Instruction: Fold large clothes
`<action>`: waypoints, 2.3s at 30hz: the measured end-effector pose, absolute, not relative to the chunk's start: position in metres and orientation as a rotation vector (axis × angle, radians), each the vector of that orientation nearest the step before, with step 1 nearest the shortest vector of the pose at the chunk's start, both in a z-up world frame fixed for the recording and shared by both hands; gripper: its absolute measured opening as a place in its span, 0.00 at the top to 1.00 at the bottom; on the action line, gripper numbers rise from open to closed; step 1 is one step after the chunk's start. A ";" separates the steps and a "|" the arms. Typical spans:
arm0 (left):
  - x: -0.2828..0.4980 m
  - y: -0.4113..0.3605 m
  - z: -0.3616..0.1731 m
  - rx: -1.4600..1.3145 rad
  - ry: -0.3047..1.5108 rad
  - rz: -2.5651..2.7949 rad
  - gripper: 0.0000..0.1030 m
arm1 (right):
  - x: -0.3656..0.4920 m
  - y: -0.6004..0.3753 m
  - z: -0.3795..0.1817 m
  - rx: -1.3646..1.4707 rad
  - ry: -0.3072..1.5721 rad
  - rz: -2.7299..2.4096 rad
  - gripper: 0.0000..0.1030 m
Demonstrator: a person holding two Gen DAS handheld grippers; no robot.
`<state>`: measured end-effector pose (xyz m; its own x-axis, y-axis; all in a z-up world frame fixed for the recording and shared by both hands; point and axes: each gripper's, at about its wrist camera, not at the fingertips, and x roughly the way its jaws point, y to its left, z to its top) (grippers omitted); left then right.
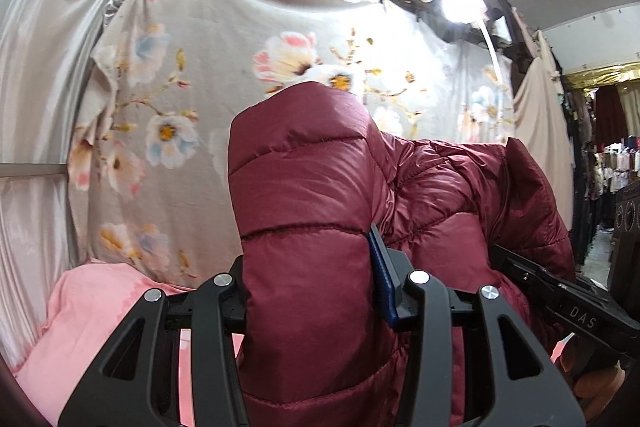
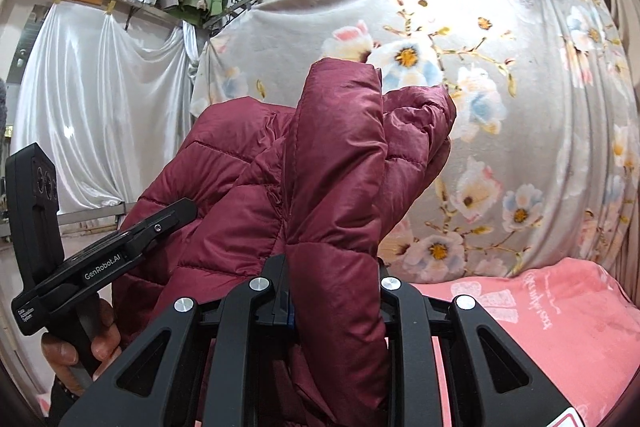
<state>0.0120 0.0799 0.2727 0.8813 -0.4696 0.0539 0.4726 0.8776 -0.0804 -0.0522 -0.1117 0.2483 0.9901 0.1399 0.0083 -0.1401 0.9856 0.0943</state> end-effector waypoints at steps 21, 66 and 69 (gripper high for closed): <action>0.262 0.066 0.070 -0.063 0.464 -0.388 0.59 | 0.200 -0.134 0.052 0.218 0.473 0.111 0.80; 0.251 0.030 -0.060 0.038 0.827 -0.001 0.15 | 0.188 -0.122 -0.081 0.149 0.803 -0.083 0.88; 0.250 0.029 -0.063 0.045 0.818 0.005 0.14 | 0.187 -0.121 -0.086 0.147 0.793 -0.087 0.88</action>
<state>0.2497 0.0288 -0.0632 0.6839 0.0215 -0.7292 0.0135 0.9990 0.0422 0.1868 -0.1212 -0.0861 0.6991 -0.0230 -0.7146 0.1332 0.9862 0.0986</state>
